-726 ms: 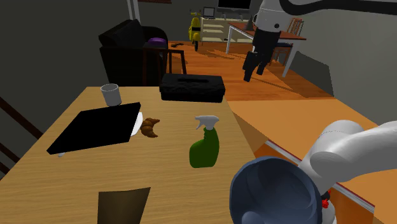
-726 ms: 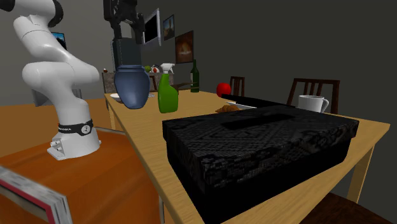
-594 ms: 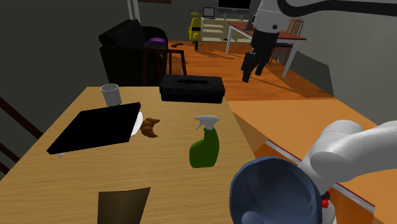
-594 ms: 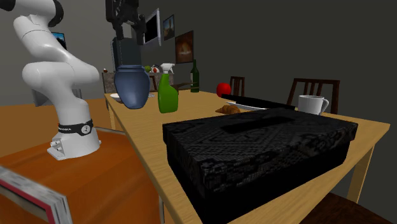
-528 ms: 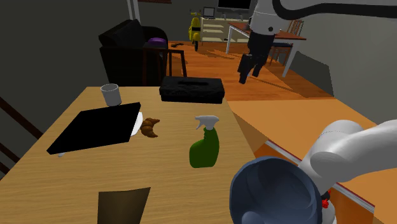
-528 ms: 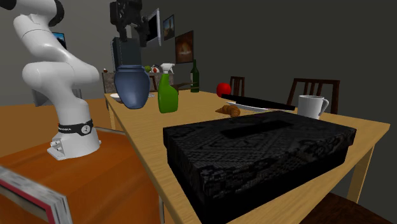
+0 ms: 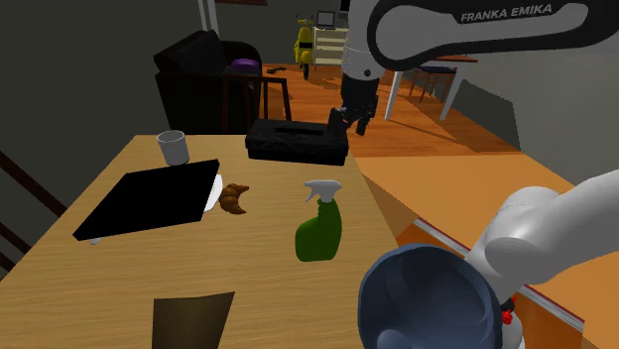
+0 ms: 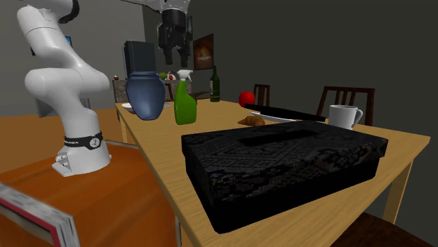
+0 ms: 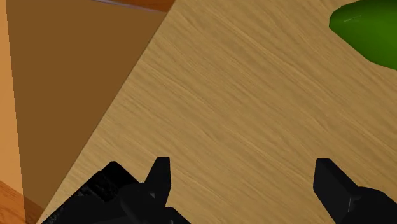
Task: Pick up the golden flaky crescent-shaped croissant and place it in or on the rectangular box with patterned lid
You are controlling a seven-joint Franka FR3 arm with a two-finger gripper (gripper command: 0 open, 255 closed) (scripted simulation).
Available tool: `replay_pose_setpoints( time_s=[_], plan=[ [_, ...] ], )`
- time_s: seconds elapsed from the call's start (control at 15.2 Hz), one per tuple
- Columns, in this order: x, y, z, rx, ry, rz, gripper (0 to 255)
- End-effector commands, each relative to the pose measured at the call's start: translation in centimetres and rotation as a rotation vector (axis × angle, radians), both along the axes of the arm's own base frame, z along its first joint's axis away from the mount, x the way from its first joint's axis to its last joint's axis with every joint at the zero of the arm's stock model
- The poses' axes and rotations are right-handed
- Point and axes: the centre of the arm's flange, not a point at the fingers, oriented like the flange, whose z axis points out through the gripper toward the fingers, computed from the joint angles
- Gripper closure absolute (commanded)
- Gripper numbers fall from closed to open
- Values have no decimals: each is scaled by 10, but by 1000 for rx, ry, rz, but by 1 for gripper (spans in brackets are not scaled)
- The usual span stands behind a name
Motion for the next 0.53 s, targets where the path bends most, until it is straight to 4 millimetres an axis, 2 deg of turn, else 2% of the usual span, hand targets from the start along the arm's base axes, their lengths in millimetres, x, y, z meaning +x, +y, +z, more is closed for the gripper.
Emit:
replay_pose_setpoints(
  time_s=[0.0, 0.46],
  plan=[
    [11, 23, -12, -11, -6, 0, 0],
    [56, 95, -57, -53, -22, 3, 0]
  ],
)
